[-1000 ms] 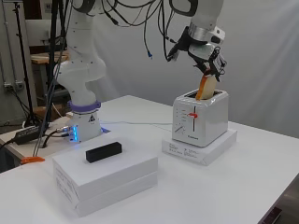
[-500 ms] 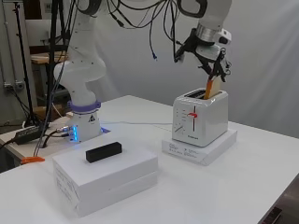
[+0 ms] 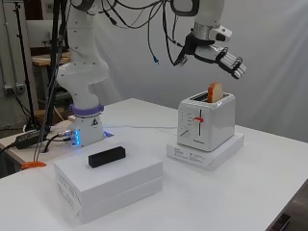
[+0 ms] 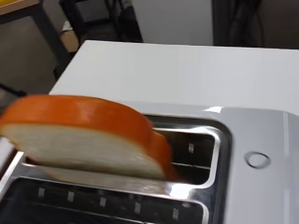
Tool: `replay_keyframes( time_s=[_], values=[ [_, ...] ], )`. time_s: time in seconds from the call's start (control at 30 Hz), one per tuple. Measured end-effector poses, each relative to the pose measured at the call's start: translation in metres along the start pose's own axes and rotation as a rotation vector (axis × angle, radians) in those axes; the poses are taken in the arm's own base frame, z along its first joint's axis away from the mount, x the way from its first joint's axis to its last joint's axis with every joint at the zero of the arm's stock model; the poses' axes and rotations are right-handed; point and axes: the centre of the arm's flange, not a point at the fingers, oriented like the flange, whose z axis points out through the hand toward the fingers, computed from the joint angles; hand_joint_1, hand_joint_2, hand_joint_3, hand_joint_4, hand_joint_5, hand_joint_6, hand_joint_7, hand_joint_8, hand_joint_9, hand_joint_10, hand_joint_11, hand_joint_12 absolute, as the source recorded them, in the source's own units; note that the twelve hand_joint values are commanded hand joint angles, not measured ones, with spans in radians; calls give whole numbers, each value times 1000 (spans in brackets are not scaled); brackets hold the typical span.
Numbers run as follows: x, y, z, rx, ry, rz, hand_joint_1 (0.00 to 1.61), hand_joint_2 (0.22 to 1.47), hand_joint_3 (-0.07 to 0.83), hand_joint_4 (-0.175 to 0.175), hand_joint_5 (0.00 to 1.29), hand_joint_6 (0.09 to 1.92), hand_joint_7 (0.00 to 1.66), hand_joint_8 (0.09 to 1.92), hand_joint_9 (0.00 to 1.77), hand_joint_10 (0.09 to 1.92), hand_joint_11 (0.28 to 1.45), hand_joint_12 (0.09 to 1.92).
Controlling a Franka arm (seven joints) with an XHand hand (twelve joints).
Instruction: Teleoperate dual arm-hand system to toast a bread
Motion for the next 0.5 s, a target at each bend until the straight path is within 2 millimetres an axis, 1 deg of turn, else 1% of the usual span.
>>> replay_keyframes(
  time_s=[0.07, 0.13, 0.23, 0.27, 0.33, 0.37, 0.4, 0.43, 0.47, 0.5],
  values=[
    [-26, 11, 19, -8, 19, 70, 47, 1003, 22, 36, 274, 87, 281, 87, 328, 87, 363, 87],
    [-58, 23, 35, -10, 46, 150, 59, 1010, 19, 32, 279, 87, 281, 87, 330, 87, 367, 87],
    [-98, 35, 45, -18, 79, 244, 60, 1015, 15, 34, 292, 87, 275, 87, 327, 87, 369, 87],
    [-106, 35, 46, -30, 83, 268, 56, 1019, 15, 35, 293, 87, 269, 87, 323, 87, 370, 87],
    [-116, 32, 52, -51, 74, 308, 49, 1022, 13, 30, 294, 87, 264, 87, 323, 87, 373, 87],
    [-119, 31, 57, -51, 64, 323, 45, 1026, 9, 33, 356, 87, 295, 87, 361, 87, 382, 87],
    [-121, 30, 64, -46, 51, 329, 42, 1031, 6, 34, 419, 87, 358, 87, 451, 87, 416, 87],
    [-121, 30, 68, -41, 44, 326, 41, 1044, 4, 28, 480, 87, 488, 87, 670, 87, 527, 87],
    [-122, 34, 73, -31, 46, 317, 55, 1058, 5, 22, 556, 87, 733, 439, 900, 659, 662, 683],
    [-124, 39, 78, -17, 55, 311, 70, 1068, 5, 24, 637, 87, 897, 1002, 1100, 1213, 813, 1234]
  ],
)
